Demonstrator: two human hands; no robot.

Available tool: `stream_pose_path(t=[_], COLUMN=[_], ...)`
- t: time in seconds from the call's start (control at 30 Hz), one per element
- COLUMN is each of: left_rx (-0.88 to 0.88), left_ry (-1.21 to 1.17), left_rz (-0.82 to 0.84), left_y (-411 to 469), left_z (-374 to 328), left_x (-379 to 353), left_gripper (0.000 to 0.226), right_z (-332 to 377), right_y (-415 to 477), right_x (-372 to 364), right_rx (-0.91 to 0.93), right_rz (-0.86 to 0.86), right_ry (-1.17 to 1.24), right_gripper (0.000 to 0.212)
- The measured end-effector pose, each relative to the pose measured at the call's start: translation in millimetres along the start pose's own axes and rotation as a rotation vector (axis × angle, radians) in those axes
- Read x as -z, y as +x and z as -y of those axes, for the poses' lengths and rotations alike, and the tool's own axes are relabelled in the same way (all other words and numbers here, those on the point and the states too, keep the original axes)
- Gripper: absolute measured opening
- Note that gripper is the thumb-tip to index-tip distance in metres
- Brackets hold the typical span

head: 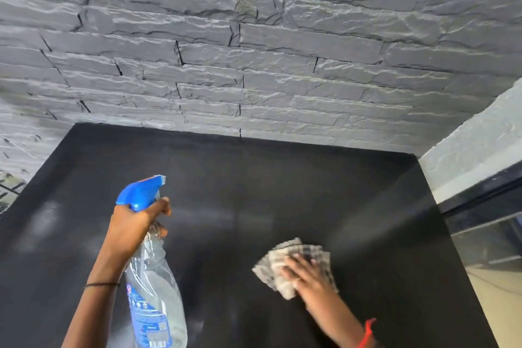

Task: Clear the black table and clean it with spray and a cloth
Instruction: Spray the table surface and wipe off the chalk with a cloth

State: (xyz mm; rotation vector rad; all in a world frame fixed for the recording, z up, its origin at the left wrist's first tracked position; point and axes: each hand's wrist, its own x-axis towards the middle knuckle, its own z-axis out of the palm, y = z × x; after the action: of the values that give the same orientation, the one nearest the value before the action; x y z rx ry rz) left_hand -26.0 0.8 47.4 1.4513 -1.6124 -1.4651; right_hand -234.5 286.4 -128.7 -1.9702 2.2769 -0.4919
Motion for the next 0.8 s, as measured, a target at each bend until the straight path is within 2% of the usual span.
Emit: stream_pose_path(t=[0.07,0.13,0.2,0.3,0.33,0.4,0.5,0.57,0.67,0.7,0.8], left_rx=[-0.002,-0.001,-0.006,0.015,0.021,0.029,0.025,0.026,0.025,0.025,0.023], left_ry=[-0.002,-0.004,-0.004,0.01,0.011,0.007,0.018,0.02,0.033,0.036,0.043], left_rz=[0.0,0.012,0.031,0.031,0.029,0.034,0.039,0.036,0.037,0.037,0.037], left_y=[5.5,10.9,14.4,16.6,17.2,17.9,17.7,18.3,20.8,21.7,23.7], left_z=[2.0,5.6,8.9,15.3,19.0,23.2,26.3,27.9,28.9,28.8,28.3], left_x=[6.2,11.9,17.2,22.7,25.6,29.4,34.8,37.7,41.9,42.9,44.8], left_gripper=[0.006,0.009,0.01,0.014,0.014,0.011,0.008,0.006,0.008,0.009,0.013], right_z=[-51.3,-95.2,-127.0,-153.5,-153.0,-136.0,-66.0,-10.7,52.6,65.0,88.1], right_y=[-11.1,5.5,45.0,136.8,169.8,220.6,264.6,263.2,214.1,187.8,98.4], right_x=[7.0,21.4,37.1,42.7,39.3,27.7,14.5,9.4,-15.2,-27.2,-33.5], right_rx=[-0.093,-0.356,-0.541,-0.548,-0.602,-0.673,-0.566,-0.442,-0.205,-0.121,-0.024], right_rz=[-0.064,-0.072,-0.166,-0.22,-0.192,-0.102,0.099,0.125,0.047,0.092,0.174], right_ry=[0.028,0.211,0.329,0.321,0.237,0.218,0.146,0.154,0.108,0.071,0.049], right_gripper=[0.036,0.04,0.04,0.023,0.024,0.032,0.035,0.034,0.035,0.038,0.04])
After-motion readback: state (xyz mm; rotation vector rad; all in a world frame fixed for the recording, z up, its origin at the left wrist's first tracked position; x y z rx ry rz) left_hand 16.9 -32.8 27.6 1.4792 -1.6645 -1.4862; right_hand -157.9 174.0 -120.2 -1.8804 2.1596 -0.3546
